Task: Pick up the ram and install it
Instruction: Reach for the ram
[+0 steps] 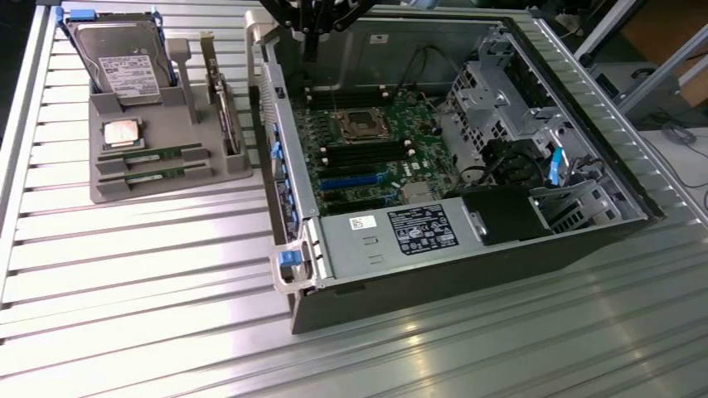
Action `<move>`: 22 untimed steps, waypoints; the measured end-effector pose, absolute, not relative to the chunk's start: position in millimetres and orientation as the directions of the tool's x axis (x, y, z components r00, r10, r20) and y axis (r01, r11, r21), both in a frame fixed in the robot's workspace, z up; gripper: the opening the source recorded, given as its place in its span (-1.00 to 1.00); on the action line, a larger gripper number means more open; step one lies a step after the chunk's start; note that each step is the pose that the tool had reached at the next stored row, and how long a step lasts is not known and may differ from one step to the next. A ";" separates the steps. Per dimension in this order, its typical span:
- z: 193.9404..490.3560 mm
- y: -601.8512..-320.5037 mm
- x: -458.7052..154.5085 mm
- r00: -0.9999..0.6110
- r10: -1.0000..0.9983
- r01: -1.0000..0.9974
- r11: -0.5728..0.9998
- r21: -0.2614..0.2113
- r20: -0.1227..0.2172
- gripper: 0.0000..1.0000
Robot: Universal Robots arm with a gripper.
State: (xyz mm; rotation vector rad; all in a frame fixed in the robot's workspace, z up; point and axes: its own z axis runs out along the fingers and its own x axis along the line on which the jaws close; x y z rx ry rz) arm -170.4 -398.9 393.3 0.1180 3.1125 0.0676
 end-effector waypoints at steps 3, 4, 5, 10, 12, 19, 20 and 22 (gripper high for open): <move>393.3 -398.9 -171.3 -0.997 0.076 0.075 0.996 0.044 -0.024 -0.80; 393.3 -398.9 -171.5 -0.997 0.076 0.075 0.996 0.044 -0.024 -0.80; 393.3 -398.9 -171.8 -0.997 0.076 0.075 0.996 0.044 -0.024 -0.80; 393.3 -398.9 -172.9 -0.997 0.076 0.075 0.996 0.044 -0.024 -0.80; 393.3 -398.9 -173.5 -0.997 0.076 0.075 0.996 0.044 -0.024 -0.80; 393.3 -398.9 -177.7 -0.997 0.076 0.075 0.996 0.044 -0.024 -0.80; 393.3 -398.9 -178.4 -0.997 0.076 0.075 0.996 0.044 -0.024 -0.80; 393.3 -398.9 -179.3 -0.997 0.076 0.075 0.996 0.044 -0.024 -0.80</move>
